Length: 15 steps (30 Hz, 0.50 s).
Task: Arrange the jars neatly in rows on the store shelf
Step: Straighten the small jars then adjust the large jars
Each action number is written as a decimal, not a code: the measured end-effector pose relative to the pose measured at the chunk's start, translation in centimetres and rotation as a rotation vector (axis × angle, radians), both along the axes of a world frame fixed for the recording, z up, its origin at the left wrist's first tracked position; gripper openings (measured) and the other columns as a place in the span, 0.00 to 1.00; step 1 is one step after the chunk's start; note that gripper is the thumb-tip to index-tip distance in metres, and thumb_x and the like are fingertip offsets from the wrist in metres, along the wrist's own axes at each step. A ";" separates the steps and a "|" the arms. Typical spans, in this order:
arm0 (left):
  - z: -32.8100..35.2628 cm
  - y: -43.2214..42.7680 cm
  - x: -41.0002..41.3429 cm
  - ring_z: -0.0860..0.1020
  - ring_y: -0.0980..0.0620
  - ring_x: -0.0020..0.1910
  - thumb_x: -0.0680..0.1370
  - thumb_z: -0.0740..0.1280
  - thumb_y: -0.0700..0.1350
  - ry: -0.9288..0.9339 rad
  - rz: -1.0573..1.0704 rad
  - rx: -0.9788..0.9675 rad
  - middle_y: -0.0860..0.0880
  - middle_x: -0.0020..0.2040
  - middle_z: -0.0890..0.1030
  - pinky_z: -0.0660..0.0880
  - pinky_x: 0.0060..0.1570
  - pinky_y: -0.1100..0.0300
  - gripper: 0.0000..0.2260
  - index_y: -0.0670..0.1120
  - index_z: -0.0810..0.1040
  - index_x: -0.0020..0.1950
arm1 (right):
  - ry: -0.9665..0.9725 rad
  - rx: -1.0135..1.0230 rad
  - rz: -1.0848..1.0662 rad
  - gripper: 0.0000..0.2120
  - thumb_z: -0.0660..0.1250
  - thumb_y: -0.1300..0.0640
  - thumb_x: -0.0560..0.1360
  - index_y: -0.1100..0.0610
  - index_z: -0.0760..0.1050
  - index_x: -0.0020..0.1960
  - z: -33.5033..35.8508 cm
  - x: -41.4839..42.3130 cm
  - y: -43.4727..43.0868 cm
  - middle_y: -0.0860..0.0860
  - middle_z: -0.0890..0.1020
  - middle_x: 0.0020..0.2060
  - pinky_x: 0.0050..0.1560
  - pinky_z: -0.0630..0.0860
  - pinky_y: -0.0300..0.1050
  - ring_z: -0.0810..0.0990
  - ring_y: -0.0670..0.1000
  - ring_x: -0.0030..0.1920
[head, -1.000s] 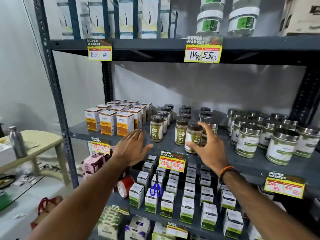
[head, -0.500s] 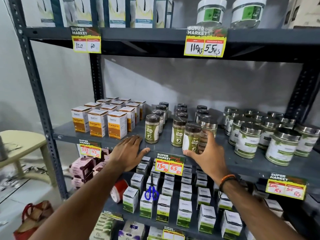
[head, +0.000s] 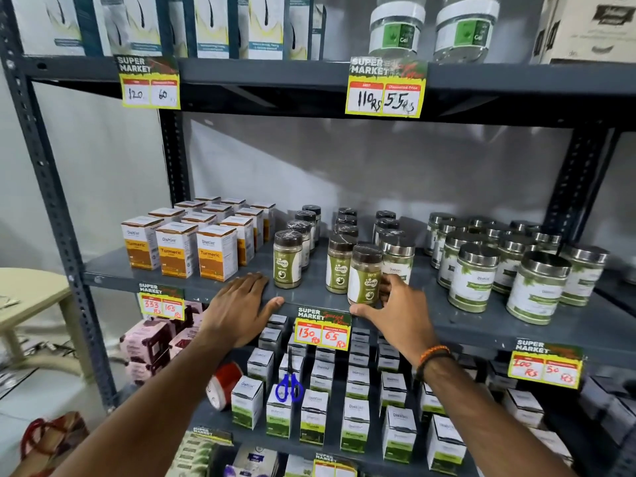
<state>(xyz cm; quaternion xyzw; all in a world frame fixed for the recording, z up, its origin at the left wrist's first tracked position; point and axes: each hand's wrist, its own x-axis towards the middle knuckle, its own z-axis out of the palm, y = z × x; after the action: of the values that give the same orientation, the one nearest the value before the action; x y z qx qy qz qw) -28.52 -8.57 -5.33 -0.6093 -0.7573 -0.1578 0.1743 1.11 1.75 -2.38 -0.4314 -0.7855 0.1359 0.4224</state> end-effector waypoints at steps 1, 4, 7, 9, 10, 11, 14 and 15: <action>0.0 0.0 -0.1 0.68 0.44 0.76 0.80 0.42 0.71 -0.001 0.000 -0.002 0.42 0.77 0.71 0.63 0.76 0.47 0.40 0.44 0.67 0.79 | -0.004 0.016 -0.018 0.37 0.82 0.38 0.64 0.54 0.78 0.66 0.3 0.4 -0.2 0.48 0.86 0.57 0.49 0.84 0.41 0.85 0.44 0.47; -0.1 0.1 -0.2 0.66 0.45 0.77 0.80 0.41 0.72 -0.006 0.005 -0.006 0.43 0.78 0.70 0.62 0.77 0.47 0.40 0.45 0.65 0.79 | 0.070 0.194 -0.061 0.34 0.71 0.32 0.69 0.54 0.78 0.66 1.5 2.4 -0.4 0.50 0.86 0.55 0.33 0.82 0.38 0.84 0.41 0.38; -0.1 0.2 -0.2 0.67 0.45 0.77 0.80 0.41 0.72 -0.002 0.012 -0.007 0.43 0.78 0.70 0.62 0.77 0.47 0.40 0.45 0.65 0.79 | 0.228 0.369 -0.016 0.27 0.71 0.38 0.75 0.55 0.77 0.66 3.0 4.2 0.8 0.51 0.84 0.57 0.46 0.85 0.43 0.83 0.45 0.49; -0.1 0.3 -0.2 0.67 0.45 0.77 0.80 0.41 0.72 0.003 0.015 -0.011 0.43 0.78 0.70 0.62 0.77 0.47 0.40 0.45 0.65 0.80 | 0.165 0.315 0.016 0.31 0.75 0.44 0.75 0.53 0.71 0.73 3.6 4.5 2.6 0.52 0.78 0.67 0.62 0.79 0.52 0.78 0.51 0.63; -0.1 0.2 -0.2 0.67 0.45 0.77 0.80 0.41 0.72 0.004 0.017 -0.012 0.43 0.78 0.70 0.62 0.77 0.47 0.40 0.45 0.65 0.80 | 0.089 0.247 0.031 0.36 0.76 0.45 0.74 0.50 0.66 0.77 3.7 4.5 3.5 0.53 0.74 0.71 0.68 0.73 0.54 0.74 0.53 0.69; -0.1 0.3 -0.2 0.67 0.45 0.77 0.80 0.41 0.72 0.004 0.017 -0.013 0.43 0.78 0.70 0.63 0.77 0.47 0.41 0.45 0.65 0.80 | 0.008 0.175 0.055 0.40 0.77 0.44 0.73 0.48 0.62 0.79 3.7 4.4 4.3 0.54 0.71 0.75 0.71 0.68 0.54 0.70 0.53 0.72; -0.1 0.3 -0.1 0.67 0.44 0.77 0.80 0.40 0.72 0.004 0.013 -0.014 0.43 0.79 0.69 0.63 0.77 0.46 0.41 0.45 0.65 0.80 | -0.103 0.033 0.165 0.48 0.79 0.48 0.72 0.46 0.54 0.81 2.8 4.1 5.8 0.53 0.73 0.74 0.66 0.67 0.39 0.75 0.43 0.64; -0.1 0.3 -0.1 0.67 0.44 0.77 0.80 0.40 0.72 0.003 0.012 -0.015 0.43 0.79 0.69 0.63 0.77 0.46 0.41 0.45 0.65 0.80 | -0.097 0.025 0.187 0.48 0.80 0.50 0.71 0.45 0.53 0.81 2.5 4.1 6.1 0.52 0.76 0.72 0.61 0.67 0.29 0.76 0.35 0.57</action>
<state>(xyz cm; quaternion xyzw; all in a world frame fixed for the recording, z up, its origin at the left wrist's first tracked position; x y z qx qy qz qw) -28.62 -8.28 -5.43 -0.6061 -0.7619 -0.1502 0.1721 5.17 7.81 0.11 -0.3570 -0.8435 0.1440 0.3745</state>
